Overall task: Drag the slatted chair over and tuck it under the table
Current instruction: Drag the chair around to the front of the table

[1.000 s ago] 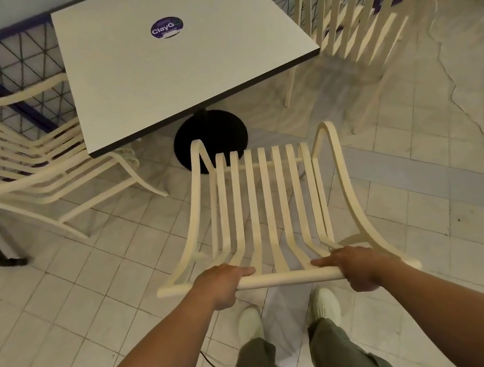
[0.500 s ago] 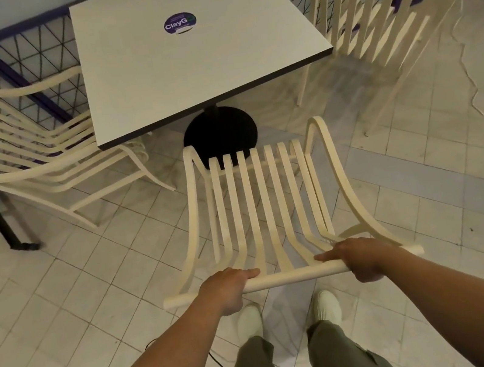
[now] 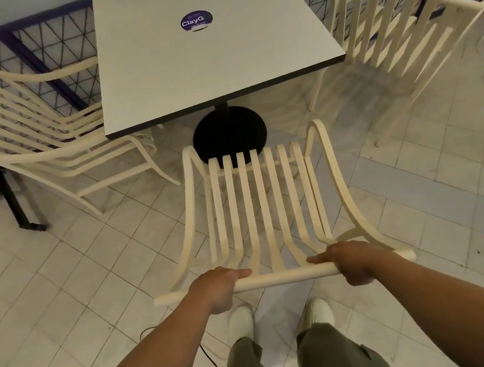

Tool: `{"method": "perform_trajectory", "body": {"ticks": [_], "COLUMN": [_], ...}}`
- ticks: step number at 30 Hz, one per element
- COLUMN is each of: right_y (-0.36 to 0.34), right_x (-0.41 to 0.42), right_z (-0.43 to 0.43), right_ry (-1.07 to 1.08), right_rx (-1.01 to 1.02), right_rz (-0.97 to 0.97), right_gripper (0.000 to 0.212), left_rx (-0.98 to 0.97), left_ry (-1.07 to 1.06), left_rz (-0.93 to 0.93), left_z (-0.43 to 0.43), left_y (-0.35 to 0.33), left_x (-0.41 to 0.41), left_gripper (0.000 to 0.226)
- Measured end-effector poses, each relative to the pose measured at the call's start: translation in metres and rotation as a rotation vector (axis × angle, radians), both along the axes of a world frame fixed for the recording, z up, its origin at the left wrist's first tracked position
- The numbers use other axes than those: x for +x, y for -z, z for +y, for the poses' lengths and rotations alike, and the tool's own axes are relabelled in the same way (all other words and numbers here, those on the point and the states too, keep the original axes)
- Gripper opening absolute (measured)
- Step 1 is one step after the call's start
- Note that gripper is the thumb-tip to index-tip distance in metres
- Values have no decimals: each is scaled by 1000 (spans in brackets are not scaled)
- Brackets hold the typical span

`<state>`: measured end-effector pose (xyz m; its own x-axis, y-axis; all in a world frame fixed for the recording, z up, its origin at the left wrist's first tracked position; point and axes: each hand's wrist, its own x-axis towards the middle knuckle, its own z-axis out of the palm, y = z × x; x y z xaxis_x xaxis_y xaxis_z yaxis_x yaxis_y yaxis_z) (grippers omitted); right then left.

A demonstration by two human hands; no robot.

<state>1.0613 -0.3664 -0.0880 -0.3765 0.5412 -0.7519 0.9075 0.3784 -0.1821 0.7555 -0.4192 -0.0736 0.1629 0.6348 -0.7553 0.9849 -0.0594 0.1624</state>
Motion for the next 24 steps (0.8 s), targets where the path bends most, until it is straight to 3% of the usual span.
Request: {"method": "perform_trajectory", "body": {"ticks": [24], "right_y": [-8], "right_x": [-3], "right_z": [0], "right_ry": [-18], "right_rx": [-5], "right_rz": [-7], "right_gripper": [85], "left_rx": [0], "left_ry": [-21], "left_rz": [-38], "left_z": [-2], "left_y": [7], "left_x": [-2], "left_gripper": [84]}}
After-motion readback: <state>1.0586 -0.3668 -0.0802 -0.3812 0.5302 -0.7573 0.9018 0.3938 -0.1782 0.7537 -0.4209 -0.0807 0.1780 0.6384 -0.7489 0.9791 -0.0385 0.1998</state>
